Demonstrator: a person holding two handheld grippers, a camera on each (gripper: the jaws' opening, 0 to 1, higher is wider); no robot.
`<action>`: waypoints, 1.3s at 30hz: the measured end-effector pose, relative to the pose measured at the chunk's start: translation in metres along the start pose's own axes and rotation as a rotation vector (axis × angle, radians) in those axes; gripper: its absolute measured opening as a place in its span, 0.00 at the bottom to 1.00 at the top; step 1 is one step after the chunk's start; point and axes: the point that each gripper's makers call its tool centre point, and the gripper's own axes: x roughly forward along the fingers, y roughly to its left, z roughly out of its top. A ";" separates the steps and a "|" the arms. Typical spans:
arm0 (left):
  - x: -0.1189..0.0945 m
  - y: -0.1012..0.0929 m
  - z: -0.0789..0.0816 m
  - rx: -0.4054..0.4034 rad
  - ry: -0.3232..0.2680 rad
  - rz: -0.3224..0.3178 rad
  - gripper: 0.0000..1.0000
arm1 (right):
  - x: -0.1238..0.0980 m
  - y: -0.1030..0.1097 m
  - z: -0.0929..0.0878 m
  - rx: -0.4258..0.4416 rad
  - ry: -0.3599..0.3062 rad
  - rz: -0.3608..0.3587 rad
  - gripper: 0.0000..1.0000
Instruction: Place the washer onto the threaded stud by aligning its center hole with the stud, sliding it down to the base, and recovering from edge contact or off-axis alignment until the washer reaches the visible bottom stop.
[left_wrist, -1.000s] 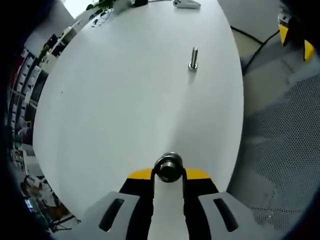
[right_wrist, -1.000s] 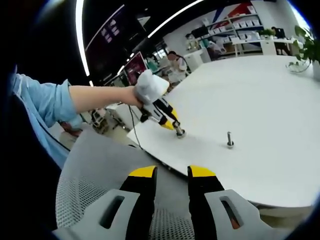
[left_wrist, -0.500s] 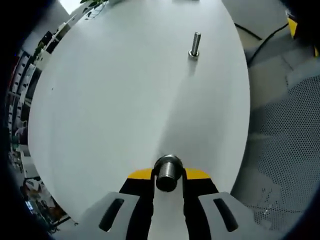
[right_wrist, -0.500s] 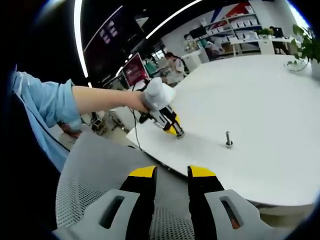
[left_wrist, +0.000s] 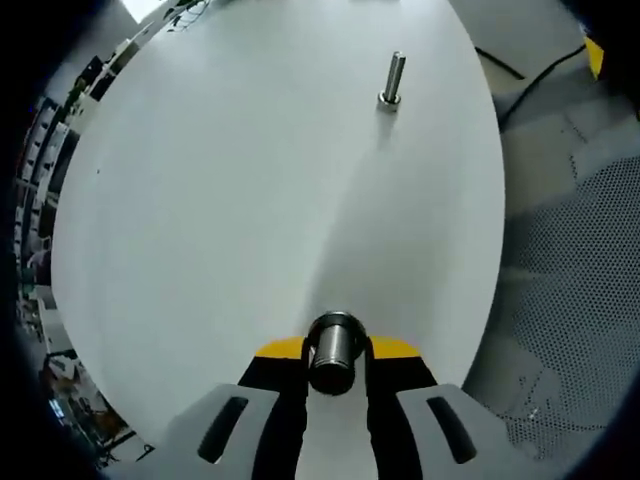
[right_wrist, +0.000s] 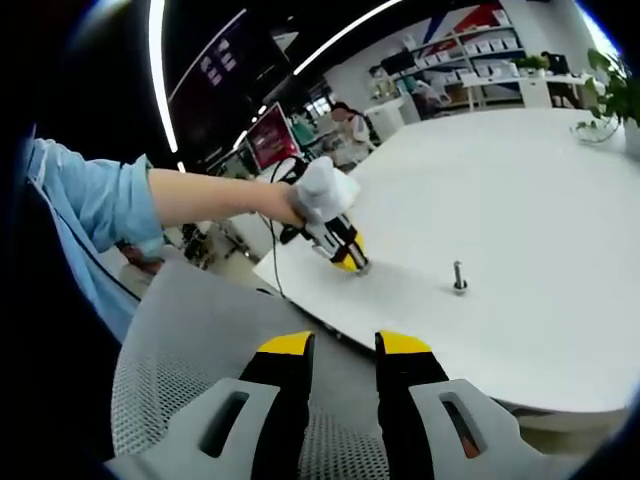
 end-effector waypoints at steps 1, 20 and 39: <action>0.000 0.000 0.000 0.001 0.001 0.003 0.19 | 0.000 0.000 0.000 0.000 0.000 0.000 0.27; 0.004 -0.007 0.006 -0.031 -0.034 0.037 0.21 | 0.000 0.001 0.002 -0.010 -0.010 0.004 0.27; -0.102 -0.024 -0.038 -0.331 -0.357 0.095 0.38 | 0.001 0.001 -0.004 -0.002 0.024 0.005 0.28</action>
